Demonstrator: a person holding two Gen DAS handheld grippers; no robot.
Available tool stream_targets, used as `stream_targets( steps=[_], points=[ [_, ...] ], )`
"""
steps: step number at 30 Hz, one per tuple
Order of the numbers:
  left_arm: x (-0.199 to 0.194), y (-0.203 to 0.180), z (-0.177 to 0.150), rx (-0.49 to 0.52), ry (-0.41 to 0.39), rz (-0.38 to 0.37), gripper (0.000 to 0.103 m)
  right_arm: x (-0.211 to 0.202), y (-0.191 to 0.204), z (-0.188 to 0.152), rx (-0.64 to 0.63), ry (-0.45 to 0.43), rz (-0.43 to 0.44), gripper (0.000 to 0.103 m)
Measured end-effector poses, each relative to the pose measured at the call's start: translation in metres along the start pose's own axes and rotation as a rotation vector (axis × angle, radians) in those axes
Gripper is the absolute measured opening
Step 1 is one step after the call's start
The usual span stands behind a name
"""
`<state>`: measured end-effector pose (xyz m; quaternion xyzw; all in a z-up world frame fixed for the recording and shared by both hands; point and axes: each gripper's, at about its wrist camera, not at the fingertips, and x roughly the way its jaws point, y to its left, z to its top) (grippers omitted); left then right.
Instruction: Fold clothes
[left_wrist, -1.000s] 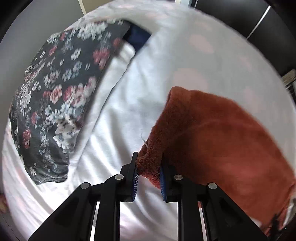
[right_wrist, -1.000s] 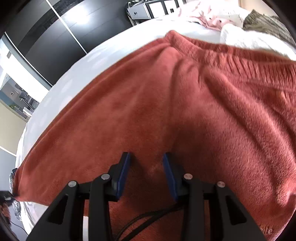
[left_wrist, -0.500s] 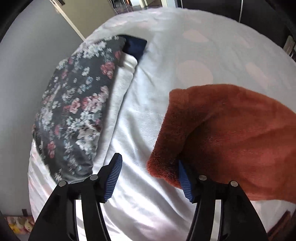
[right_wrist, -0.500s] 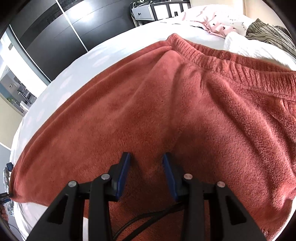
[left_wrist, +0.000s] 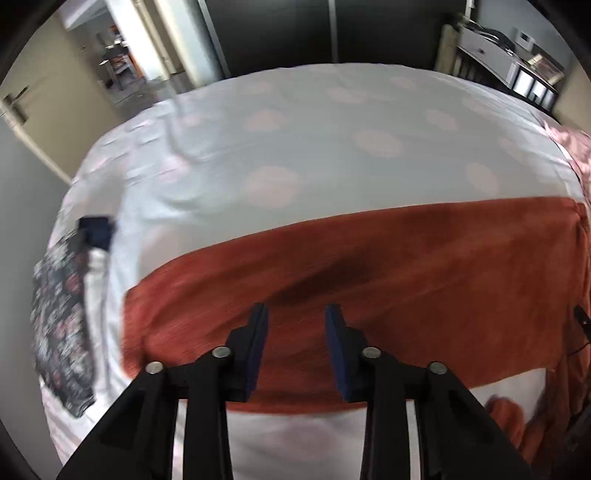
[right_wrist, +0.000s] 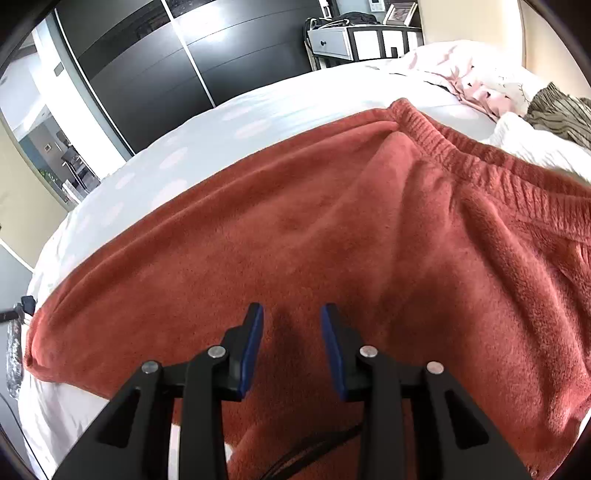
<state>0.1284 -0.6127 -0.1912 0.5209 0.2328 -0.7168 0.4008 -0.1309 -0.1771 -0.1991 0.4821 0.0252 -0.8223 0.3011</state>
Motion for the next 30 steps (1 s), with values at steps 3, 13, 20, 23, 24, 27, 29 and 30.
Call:
stream_targets(
  steps=[3,13,20,23,24,27,29,30],
  points=[
    [0.031,-0.039,0.027,0.035,0.033,-0.027,0.029,0.006,0.002,-0.001,-0.016,0.002,-0.011,0.032],
    [0.133,-0.094,0.078,0.062,0.186,0.007,0.02,0.029,0.01,-0.005,-0.122,0.034,-0.095,0.032],
    [0.147,-0.088,0.118,-0.023,0.156,0.05,0.019,0.039,0.019,-0.007,-0.216,0.057,-0.164,0.032],
    [0.149,-0.094,0.131,-0.034,0.136,0.114,0.019,0.037,0.014,-0.007,-0.203,0.059,-0.15,0.032],
    [0.148,-0.095,0.135,-0.041,0.127,0.134,0.019,0.036,0.013,-0.008,-0.199,0.059,-0.147,0.032],
    [0.126,-0.102,0.143,-0.057,0.095,0.071,0.019,0.034,0.01,-0.008,-0.198,0.058,-0.143,0.032],
    [0.11,-0.118,0.141,-0.013,0.096,-0.002,0.019,0.032,0.008,-0.009,-0.194,0.059,-0.139,0.032],
    [0.103,-0.13,0.139,0.022,0.102,-0.034,0.019,0.033,0.008,-0.008,-0.193,0.062,-0.14,0.032]
  ],
)
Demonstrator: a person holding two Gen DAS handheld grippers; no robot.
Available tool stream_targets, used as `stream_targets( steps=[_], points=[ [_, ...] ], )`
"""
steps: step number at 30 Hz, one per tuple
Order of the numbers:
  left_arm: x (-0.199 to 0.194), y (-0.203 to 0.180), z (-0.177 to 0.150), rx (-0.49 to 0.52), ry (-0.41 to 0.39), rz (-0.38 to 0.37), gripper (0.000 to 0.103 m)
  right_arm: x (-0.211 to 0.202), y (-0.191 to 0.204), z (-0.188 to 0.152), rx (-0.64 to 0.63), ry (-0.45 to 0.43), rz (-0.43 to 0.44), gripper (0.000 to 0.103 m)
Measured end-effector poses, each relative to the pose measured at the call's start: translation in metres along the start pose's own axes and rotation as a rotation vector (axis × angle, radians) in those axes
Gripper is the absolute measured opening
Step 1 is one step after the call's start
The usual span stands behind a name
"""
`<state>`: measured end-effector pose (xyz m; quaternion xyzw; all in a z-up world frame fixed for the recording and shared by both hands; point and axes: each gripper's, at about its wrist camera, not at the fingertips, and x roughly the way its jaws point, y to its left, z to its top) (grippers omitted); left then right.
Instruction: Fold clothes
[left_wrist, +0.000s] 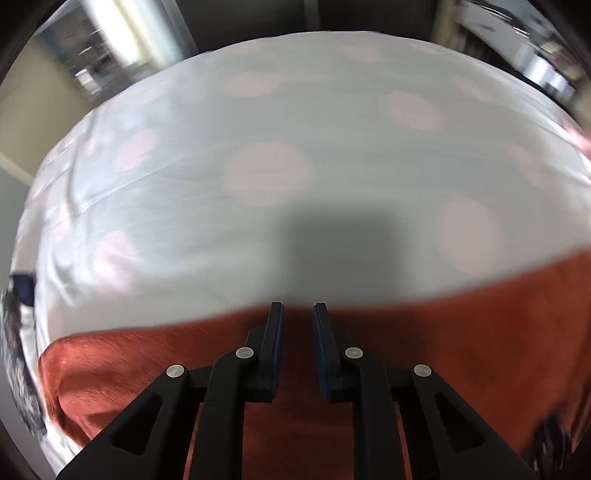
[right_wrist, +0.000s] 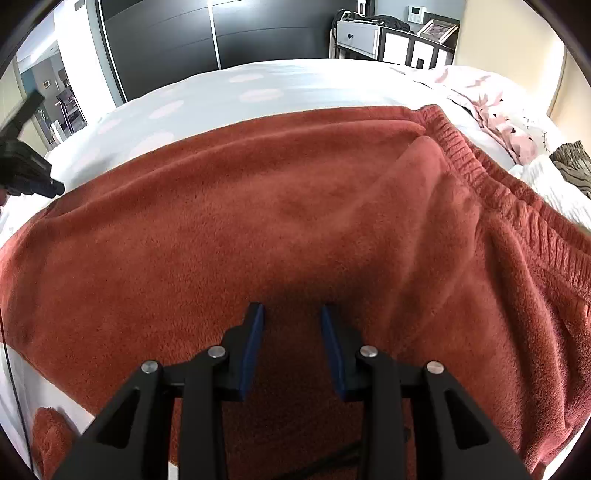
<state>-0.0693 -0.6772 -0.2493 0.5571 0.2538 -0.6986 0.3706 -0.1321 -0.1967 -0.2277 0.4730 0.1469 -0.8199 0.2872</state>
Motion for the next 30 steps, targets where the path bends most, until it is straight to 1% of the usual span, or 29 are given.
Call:
stream_targets(
  steps=[3,5,6,9,11,16,19,21,22,25,28,30],
  points=[
    [0.0,-0.029,-0.006,0.08,0.053,-0.051,0.019,0.0,-0.001,0.002,0.004,0.007,-0.002,0.032],
    [0.015,-0.042,-0.005,0.103,0.091,-0.03,0.019,-0.002,-0.002,0.001,0.007,0.01,-0.001,0.032],
    [0.025,-0.045,-0.003,0.1,0.108,-0.019,0.019,-0.003,-0.004,0.0,0.01,0.012,0.002,0.032],
    [0.05,-0.043,0.014,0.041,0.128,-0.013,0.018,-0.005,-0.009,-0.001,0.026,0.016,0.016,0.032],
    [0.056,-0.043,0.027,0.021,0.125,0.004,0.017,-0.006,-0.013,-0.002,0.037,0.018,0.025,0.032],
    [0.063,-0.045,0.061,-0.009,0.105,0.058,0.017,-0.003,-0.012,-0.001,0.024,0.018,0.012,0.032],
    [0.063,-0.047,0.071,-0.013,0.076,0.092,0.017,-0.002,-0.017,-0.001,0.029,0.011,0.026,0.032],
    [0.057,-0.044,0.074,-0.014,0.063,0.098,0.018,-0.002,-0.02,-0.001,0.033,0.004,0.037,0.032],
    [0.051,-0.039,0.072,-0.024,0.048,0.094,0.021,-0.003,-0.022,-0.001,0.035,0.0,0.043,0.032],
    [0.024,-0.023,0.055,-0.02,0.029,0.084,0.021,-0.005,-0.029,-0.001,0.051,-0.003,0.064,0.032],
    [-0.006,-0.007,0.023,0.03,0.023,0.042,0.021,-0.007,-0.036,-0.001,0.064,-0.005,0.087,0.032],
    [-0.028,0.006,-0.008,0.057,0.018,0.008,0.026,-0.01,-0.039,-0.002,0.066,-0.008,0.095,0.032]
  ],
)
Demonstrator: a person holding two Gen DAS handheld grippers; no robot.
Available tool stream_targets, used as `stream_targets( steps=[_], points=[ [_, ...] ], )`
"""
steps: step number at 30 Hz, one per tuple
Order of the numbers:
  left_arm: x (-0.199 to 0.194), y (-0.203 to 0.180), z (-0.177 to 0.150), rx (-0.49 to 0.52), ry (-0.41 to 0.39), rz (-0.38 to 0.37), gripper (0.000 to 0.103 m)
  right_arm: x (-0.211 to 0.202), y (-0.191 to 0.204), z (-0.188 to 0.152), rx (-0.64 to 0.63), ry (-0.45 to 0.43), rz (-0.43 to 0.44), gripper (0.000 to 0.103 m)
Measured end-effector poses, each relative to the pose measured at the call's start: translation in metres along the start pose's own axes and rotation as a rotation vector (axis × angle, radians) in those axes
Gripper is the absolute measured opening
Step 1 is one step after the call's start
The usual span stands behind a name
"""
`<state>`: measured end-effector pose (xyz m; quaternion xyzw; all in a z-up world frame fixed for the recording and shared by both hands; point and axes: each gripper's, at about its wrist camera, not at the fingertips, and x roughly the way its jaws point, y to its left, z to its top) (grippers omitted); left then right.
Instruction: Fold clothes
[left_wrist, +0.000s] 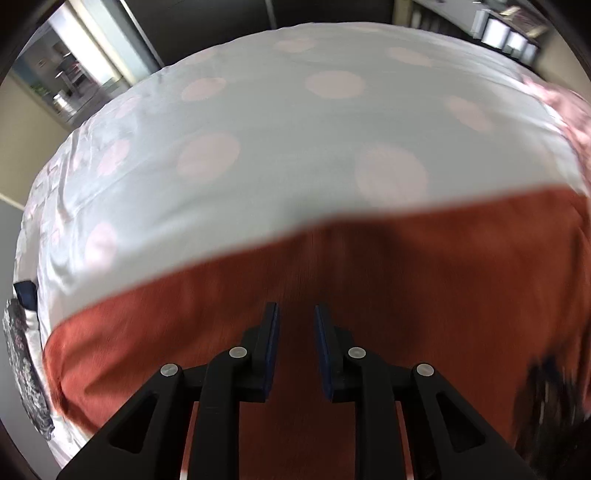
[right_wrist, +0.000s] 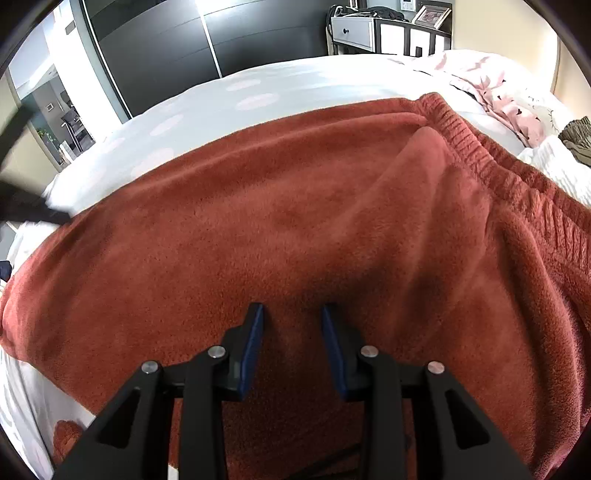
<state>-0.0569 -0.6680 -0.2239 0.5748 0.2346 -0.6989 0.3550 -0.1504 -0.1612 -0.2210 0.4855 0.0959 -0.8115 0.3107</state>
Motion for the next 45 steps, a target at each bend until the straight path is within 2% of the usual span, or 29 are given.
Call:
stream_targets(
  steps=[1,4,5,6,7,9,11,14,16,18,19,21,22,23,26,31,33,35,36,38,42,45],
  points=[
    [-0.01,0.006,-0.016,0.014,-0.003,-0.017,0.033,-0.003,-0.001,-0.001,0.001,-0.004,0.003,0.032],
    [-0.029,0.026,-0.07,0.04,0.014,-0.062,0.035,-0.017,0.0,-0.008,0.008,-0.029,0.026,0.032],
    [-0.032,0.041,-0.098,0.037,0.027,-0.072,0.036,-0.022,0.001,-0.01,0.01,-0.037,0.034,0.032],
    [-0.037,0.037,-0.128,0.027,0.036,-0.081,0.037,-0.027,0.002,-0.013,0.012,-0.045,0.042,0.032],
    [-0.045,0.014,-0.156,0.018,0.041,-0.091,0.041,-0.036,0.001,-0.015,0.009,-0.056,0.052,0.032],
    [-0.05,0.001,-0.197,-0.013,0.045,-0.129,0.047,-0.055,-0.001,-0.018,0.003,-0.077,0.07,0.032],
    [-0.048,0.004,-0.227,-0.06,0.045,-0.176,0.052,-0.073,-0.009,-0.02,0.015,-0.082,0.099,0.032],
    [-0.049,0.006,-0.264,-0.164,0.024,-0.23,0.052,-0.087,-0.011,-0.021,0.075,-0.089,0.121,0.032],
    [-0.054,0.001,-0.288,-0.247,0.015,-0.239,0.052,-0.104,-0.015,-0.032,0.114,-0.091,0.124,0.032],
    [-0.054,0.002,-0.31,-0.279,0.027,-0.234,0.052,-0.117,-0.023,-0.045,0.159,-0.084,0.145,0.032],
    [-0.055,0.002,-0.316,-0.293,0.026,-0.231,0.053,-0.125,-0.026,-0.052,0.177,-0.08,0.152,0.032],
    [-0.057,0.003,-0.321,-0.314,0.022,-0.232,0.06,-0.135,-0.027,-0.063,0.189,-0.075,0.141,0.032],
    [-0.057,0.004,-0.323,-0.363,0.022,-0.237,0.061,-0.141,-0.027,-0.068,0.192,-0.072,0.14,0.032],
    [-0.057,0.006,-0.326,-0.404,0.025,-0.249,0.061,-0.147,-0.027,-0.072,0.196,-0.069,0.139,0.032],
    [-0.048,0.003,-0.325,-0.426,0.044,-0.312,0.062,-0.155,-0.029,-0.082,0.241,-0.056,0.162,0.032],
    [-0.026,0.002,-0.322,-0.459,0.1,-0.293,0.062,-0.175,-0.02,-0.094,0.244,-0.084,0.098,0.032],
    [-0.026,0.001,-0.319,-0.457,0.1,-0.273,0.053,-0.184,-0.011,-0.103,0.257,-0.102,0.07,0.032],
    [-0.026,0.0,-0.316,-0.456,0.099,-0.254,0.037,-0.19,0.005,-0.109,0.24,-0.104,0.061,0.032],
    [-0.028,-0.002,-0.316,-0.446,0.091,-0.239,0.032,-0.193,0.014,-0.11,0.211,-0.102,0.043,0.032],
    [-0.036,-0.007,-0.316,-0.417,0.06,-0.202,0.012,-0.201,0.031,-0.111,0.152,-0.117,-0.012,0.032],
    [-0.062,-0.011,-0.323,-0.404,-0.006,-0.146,0.008,-0.208,0.039,-0.119,0.147,-0.116,-0.023,0.032],
    [-0.091,0.0,-0.336,-0.453,-0.083,-0.16,0.008,-0.21,0.032,-0.123,0.155,-0.119,-0.014,0.032]
  ],
)
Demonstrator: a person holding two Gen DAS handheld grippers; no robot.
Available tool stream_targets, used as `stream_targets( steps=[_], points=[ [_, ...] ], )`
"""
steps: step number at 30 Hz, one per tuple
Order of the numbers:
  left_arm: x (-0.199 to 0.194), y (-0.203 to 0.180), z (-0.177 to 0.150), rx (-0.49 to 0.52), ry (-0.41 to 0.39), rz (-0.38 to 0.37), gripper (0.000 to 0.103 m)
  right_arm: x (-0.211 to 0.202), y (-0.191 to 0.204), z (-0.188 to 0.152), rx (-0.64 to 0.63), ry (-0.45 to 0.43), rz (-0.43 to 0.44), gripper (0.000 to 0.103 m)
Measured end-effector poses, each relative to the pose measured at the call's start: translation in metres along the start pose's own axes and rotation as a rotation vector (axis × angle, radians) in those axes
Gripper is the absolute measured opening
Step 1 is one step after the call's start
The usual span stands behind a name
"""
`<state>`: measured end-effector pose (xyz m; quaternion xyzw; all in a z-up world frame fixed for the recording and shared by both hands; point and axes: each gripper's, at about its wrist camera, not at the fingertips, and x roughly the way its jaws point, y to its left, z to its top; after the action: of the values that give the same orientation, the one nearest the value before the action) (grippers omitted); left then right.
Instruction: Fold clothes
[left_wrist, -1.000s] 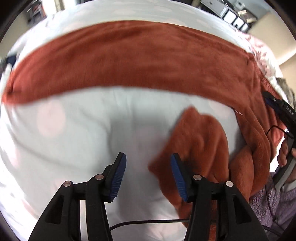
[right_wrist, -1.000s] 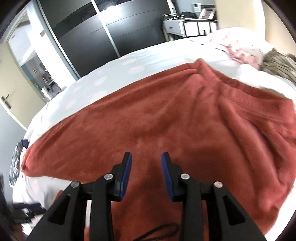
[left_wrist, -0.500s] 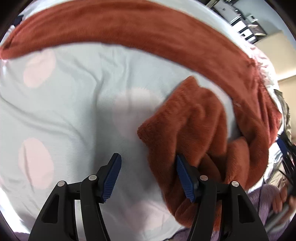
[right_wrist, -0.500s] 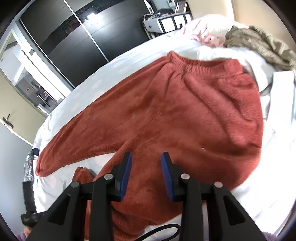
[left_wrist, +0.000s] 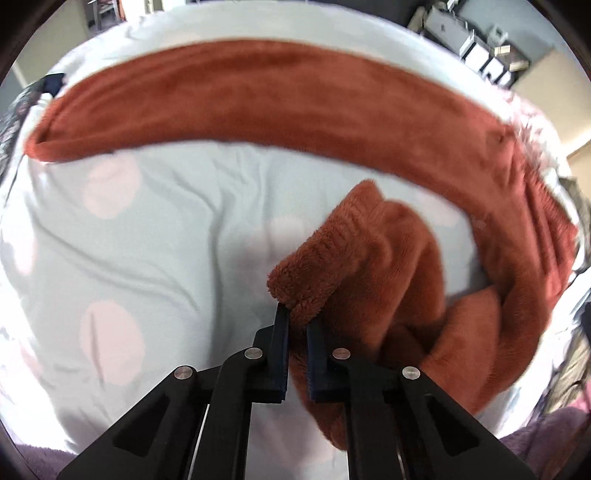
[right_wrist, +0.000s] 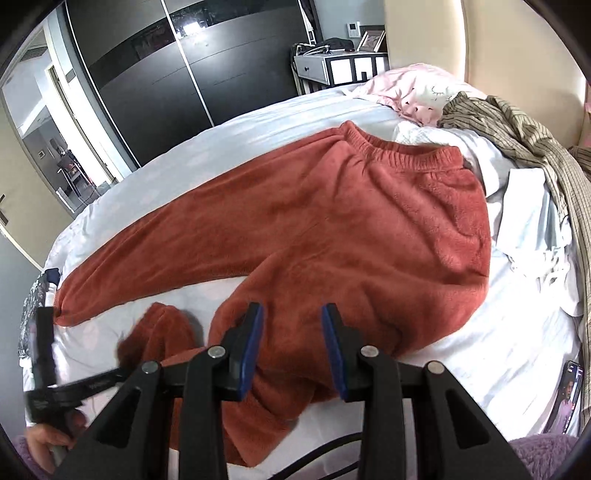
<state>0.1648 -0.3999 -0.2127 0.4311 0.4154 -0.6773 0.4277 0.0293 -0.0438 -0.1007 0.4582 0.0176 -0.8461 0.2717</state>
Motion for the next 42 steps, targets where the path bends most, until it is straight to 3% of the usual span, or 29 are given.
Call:
stream_targets(
  steps=[6,14,17,21,25,28,32,36,42],
  points=[
    [-0.065,0.045,-0.013,-0.186,-0.063,-0.029,0.007,0.015,-0.019,0.002,0.054,0.032,0.029,0.032],
    [-0.13,0.13,-0.016,-0.362,-0.059,0.101,0.006,0.04,-0.042,0.009,0.127,0.049,0.082,0.032],
    [-0.13,0.167,-0.013,-0.474,-0.031,0.131,0.006,0.051,-0.051,0.013,0.163,0.069,0.097,0.032],
    [-0.089,0.201,-0.007,-0.594,0.067,0.102,0.007,0.068,-0.049,0.014,0.154,0.119,0.099,0.032],
    [-0.059,0.209,0.001,-0.558,0.117,0.13,0.015,0.076,-0.048,0.015,0.146,0.145,0.098,0.032],
    [-0.062,0.211,0.008,-0.52,0.123,0.139,0.027,0.077,-0.049,0.015,0.152,0.146,0.102,0.032],
    [-0.083,0.208,0.022,-0.428,0.094,0.142,0.053,0.08,-0.048,0.017,0.155,0.145,0.114,0.032],
    [-0.1,0.2,0.03,-0.323,0.052,0.207,0.054,0.088,-0.04,0.017,0.12,0.159,0.102,0.032],
    [-0.095,0.168,0.018,-0.148,0.103,0.138,0.054,0.083,-0.033,0.017,0.077,0.143,0.145,0.032]
  ],
)
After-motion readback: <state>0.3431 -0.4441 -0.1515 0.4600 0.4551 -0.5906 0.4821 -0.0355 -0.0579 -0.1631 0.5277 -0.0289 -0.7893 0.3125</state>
